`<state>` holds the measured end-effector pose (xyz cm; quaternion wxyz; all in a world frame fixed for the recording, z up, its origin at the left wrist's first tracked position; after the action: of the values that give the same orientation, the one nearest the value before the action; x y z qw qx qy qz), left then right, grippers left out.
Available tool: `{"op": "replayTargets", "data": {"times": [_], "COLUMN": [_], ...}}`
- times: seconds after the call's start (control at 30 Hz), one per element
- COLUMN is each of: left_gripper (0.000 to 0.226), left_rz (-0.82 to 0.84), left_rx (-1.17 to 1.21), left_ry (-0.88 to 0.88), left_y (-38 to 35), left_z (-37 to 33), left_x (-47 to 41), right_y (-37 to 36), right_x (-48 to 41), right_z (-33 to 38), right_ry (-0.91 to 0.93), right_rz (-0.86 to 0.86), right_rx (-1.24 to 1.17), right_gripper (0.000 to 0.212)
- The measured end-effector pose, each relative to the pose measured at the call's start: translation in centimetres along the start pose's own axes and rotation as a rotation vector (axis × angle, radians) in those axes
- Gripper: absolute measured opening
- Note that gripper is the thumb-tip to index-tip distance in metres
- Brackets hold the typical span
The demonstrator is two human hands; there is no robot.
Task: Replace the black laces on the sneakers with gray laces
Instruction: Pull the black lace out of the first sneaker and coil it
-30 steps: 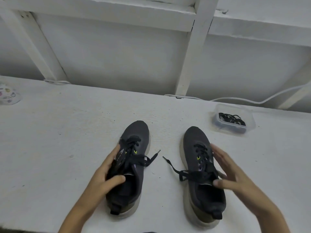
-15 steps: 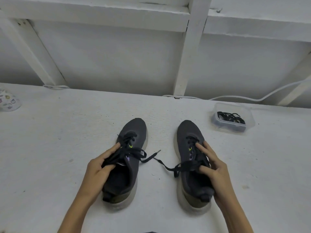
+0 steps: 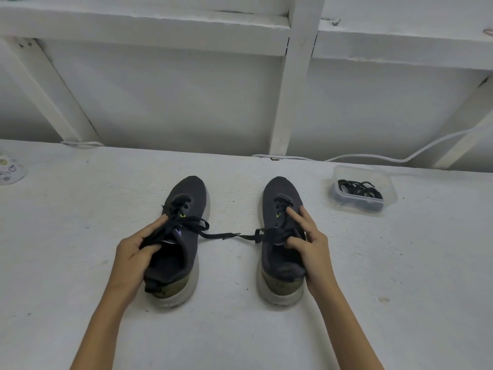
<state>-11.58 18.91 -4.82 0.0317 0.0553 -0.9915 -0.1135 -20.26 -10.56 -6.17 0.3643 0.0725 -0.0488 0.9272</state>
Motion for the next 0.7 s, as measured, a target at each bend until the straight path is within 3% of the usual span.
{"op": "replayTargets", "data": {"times": [0.5, 0.6, 0.7], "left_gripper": [0.064, 0.058, 0.053], "left_rz": [0.017, -0.037, -0.1], "left_rx": [-0.12, -0.233, -0.23], "left_ry": [-0.014, -0.133, -0.306], "left_y": [1.6, 1.9, 1.7], "left_z": [-1.1, -2.5, -4.8], "left_x": [-0.6, 0.0, 1.3], "right_y": [0.6, 1.9, 3.6], "right_x": [0.0, 0.1, 0.4], "right_z": [-0.2, 0.3, 1.0], "right_ry": [0.014, 0.044, 0.053], "right_rz": [0.081, 0.225, 0.198], "right_rx": [0.053, 0.122, 0.121], "right_gripper": [0.071, 0.08, 0.073]}}
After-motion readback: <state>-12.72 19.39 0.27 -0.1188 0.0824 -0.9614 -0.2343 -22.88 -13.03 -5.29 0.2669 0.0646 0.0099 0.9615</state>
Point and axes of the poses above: each hand's wrist, its own x-axis away from the middle knuckle, its own y-axis out of the back of the hand, z = x × y, the point moved 1 cm from there along -x, towards the middle knuckle, and after that the axes turned 14 degrees about -z, right-handed, at the moved point
